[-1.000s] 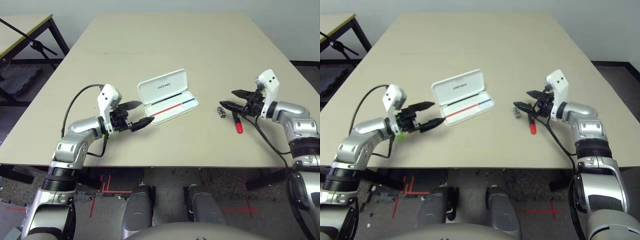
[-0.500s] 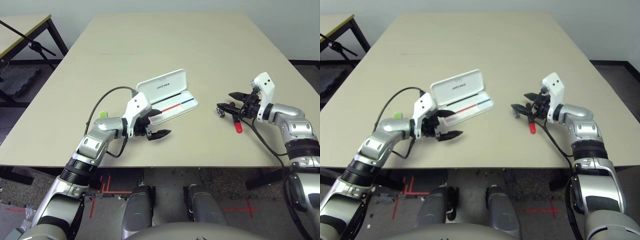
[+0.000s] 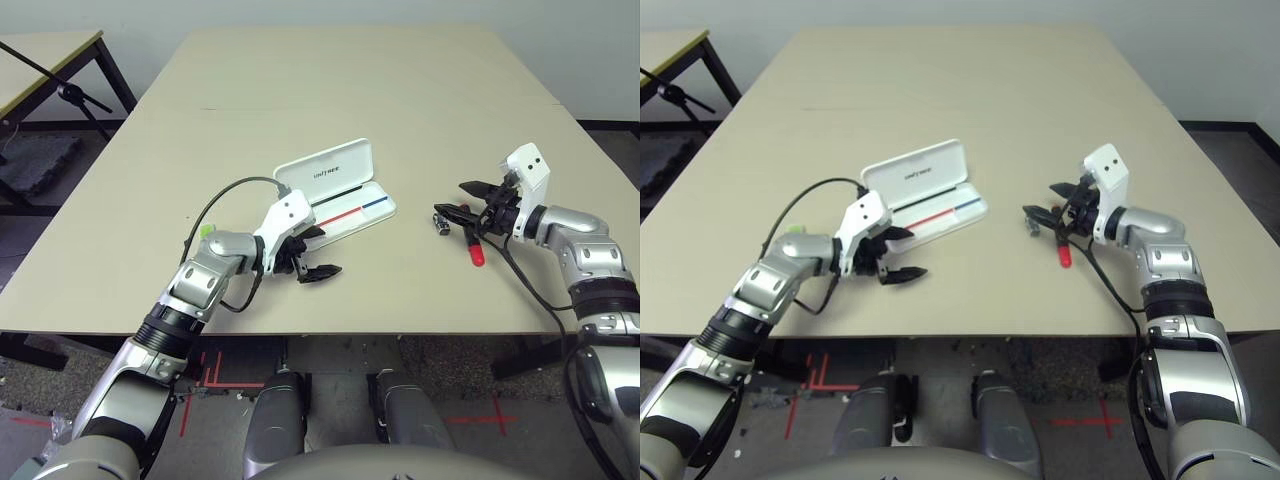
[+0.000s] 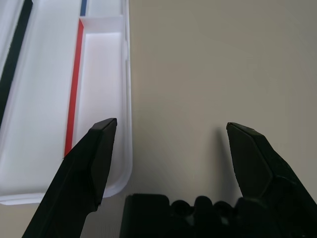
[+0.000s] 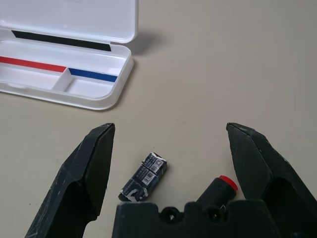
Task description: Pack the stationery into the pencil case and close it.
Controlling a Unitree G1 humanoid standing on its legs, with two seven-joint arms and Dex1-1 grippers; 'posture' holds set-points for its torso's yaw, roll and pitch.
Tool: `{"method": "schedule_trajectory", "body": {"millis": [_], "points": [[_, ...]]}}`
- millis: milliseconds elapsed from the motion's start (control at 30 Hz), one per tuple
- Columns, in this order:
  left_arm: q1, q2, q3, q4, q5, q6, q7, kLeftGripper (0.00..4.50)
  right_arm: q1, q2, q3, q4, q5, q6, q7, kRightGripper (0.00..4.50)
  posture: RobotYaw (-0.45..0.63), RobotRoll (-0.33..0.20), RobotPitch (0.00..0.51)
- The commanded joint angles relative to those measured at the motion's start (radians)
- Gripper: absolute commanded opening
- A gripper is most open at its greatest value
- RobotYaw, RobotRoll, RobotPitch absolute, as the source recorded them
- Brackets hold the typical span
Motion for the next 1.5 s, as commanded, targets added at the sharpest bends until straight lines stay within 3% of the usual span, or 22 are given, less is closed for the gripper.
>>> {"method": "schedule_trajectory", "body": {"millis": [33, 400, 633, 1000, 1500], "points": [[-0.017, 0.006, -0.019, 0.017, 0.020, 0.033, -0.017, 4.05, 0.014, 0.003, -0.002, 0.003, 0.000, -0.010, -0.009, 4.50, -0.09, 0.000, 0.058], [-0.051, 0.005, -0.015, 0.042, 0.042, 0.093, -0.016, 0.03, 0.024, 0.010, -0.001, -0.001, 0.000, -0.013, -0.023, 4.50, -0.08, 0.000, 0.066], [-0.074, 0.030, -0.021, 0.041, 0.067, 0.051, -0.041, 0.03, 0.026, 0.017, 0.002, -0.002, -0.003, -0.017, -0.031, 4.50, -0.08, 0.000, 0.067], [-0.032, 0.159, -0.007, -0.046, 0.045, -0.154, -0.203, 0.03, 0.023, 0.018, 0.005, 0.013, -0.009, -0.027, -0.034, 4.50, -0.07, 0.000, 0.071], [0.022, 0.178, 0.025, -0.006, 0.028, -0.290, -0.282, 0.03, 0.006, 0.026, 0.017, 0.039, -0.033, -0.050, -0.032, 4.50, -0.06, 0.000, 0.069]]}}
